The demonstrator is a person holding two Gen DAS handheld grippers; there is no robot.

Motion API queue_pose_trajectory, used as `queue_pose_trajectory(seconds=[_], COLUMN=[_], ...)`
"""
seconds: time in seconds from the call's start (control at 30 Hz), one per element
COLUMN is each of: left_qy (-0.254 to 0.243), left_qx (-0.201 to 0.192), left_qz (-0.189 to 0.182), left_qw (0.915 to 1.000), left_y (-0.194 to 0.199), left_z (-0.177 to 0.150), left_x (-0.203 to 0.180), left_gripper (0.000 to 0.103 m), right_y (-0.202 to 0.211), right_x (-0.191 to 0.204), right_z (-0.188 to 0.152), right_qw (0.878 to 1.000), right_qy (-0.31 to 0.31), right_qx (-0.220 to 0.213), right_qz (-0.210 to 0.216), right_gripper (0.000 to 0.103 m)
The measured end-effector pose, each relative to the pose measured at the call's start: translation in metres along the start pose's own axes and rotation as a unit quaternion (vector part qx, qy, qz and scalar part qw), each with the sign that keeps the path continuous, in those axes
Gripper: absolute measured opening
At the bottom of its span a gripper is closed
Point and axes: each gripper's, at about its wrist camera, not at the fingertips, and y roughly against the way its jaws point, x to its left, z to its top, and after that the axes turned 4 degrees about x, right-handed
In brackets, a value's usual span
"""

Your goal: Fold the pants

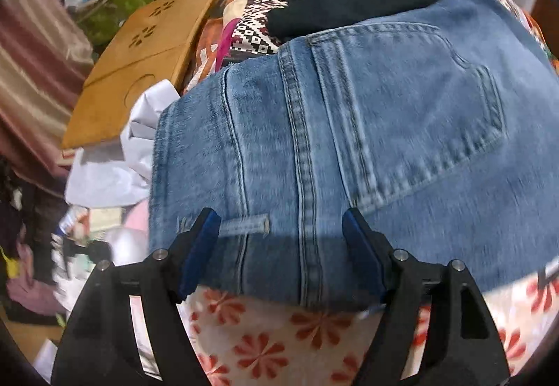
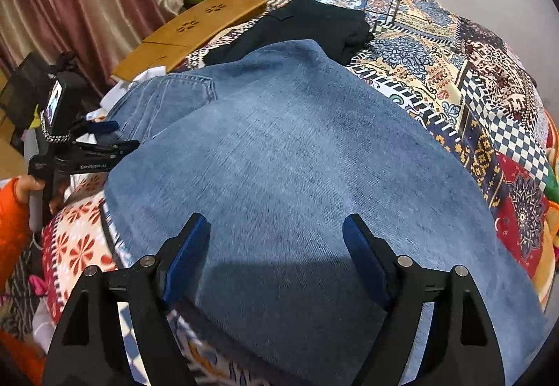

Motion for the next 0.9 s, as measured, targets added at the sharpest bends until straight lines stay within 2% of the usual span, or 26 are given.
queue_pose_trajectory(seconds=[0.07, 0.17, 0.3, 0.37, 0.5, 0.53, 0.6, 0.67, 0.7, 0.73, 0.8, 0.9], left_qy=[0.007, 0.046, 0.086, 0.100, 0.127, 0.139, 0.157, 0.155, 0.152, 0.150, 0.150, 0.147], left_qx=[-0.004, -0.034, -0.056, -0.052, -0.020, -0.009, 0.006, -0.006, -0.011, -0.017, -0.019, -0.022], left_qz=[-0.003, -0.019, -0.018, -0.023, -0.028, -0.028, -0.054, -0.040, -0.034, -0.022, -0.012, 0.003], left_qw=[1.0000, 0.9982, 0.9946, 0.9934, 0.9913, 0.9898, 0.9862, 0.9871, 0.9877, 0.9882, 0.9885, 0.9888], left_y=[0.010, 0.027, 0.031, 0.019, -0.013, -0.023, -0.042, -0.050, -0.050, -0.050, -0.052, -0.053], left_z=[0.005, 0.022, 0.057, 0.080, 0.099, 0.100, 0.096, 0.091, 0.089, 0.087, 0.087, 0.087], left_x=[0.005, 0.021, 0.039, 0.043, 0.045, 0.044, 0.047, 0.045, 0.044, 0.043, 0.042, 0.042], left_gripper=[0.074, 0.074, 0.080, 0.080, 0.080, 0.080, 0.082, 0.089, 0.091, 0.093, 0.093, 0.094], right_y=[0.007, 0.018, 0.017, 0.012, -0.007, -0.010, -0.028, -0.046, -0.050, -0.059, -0.075, -0.081], right_x=[-0.007, -0.018, -0.024, -0.028, -0.038, -0.040, -0.047, -0.052, -0.053, -0.054, -0.055, -0.056], right_z=[0.007, 0.023, 0.051, 0.066, 0.094, 0.098, 0.112, 0.124, 0.126, 0.130, 0.135, 0.134], right_qw=[1.000, 0.998, 0.997, 0.996, 0.996, 0.996, 0.995, 0.996, 0.996, 0.997, 0.997, 0.998], right_qy=[-0.013, -0.039, -0.048, -0.046, -0.035, -0.035, -0.041, -0.045, -0.044, -0.044, -0.045, -0.042], right_qx=[-0.007, -0.035, -0.058, -0.067, -0.073, -0.074, -0.070, -0.060, -0.056, -0.048, -0.026, -0.026], right_qz=[0.015, 0.036, 0.030, 0.030, 0.040, 0.041, 0.050, 0.054, 0.054, 0.052, 0.051, 0.048], right_gripper=[0.077, 0.077, 0.077, 0.077, 0.075, 0.069, 0.060, 0.052, 0.045, 0.033, 0.019, 0.015])
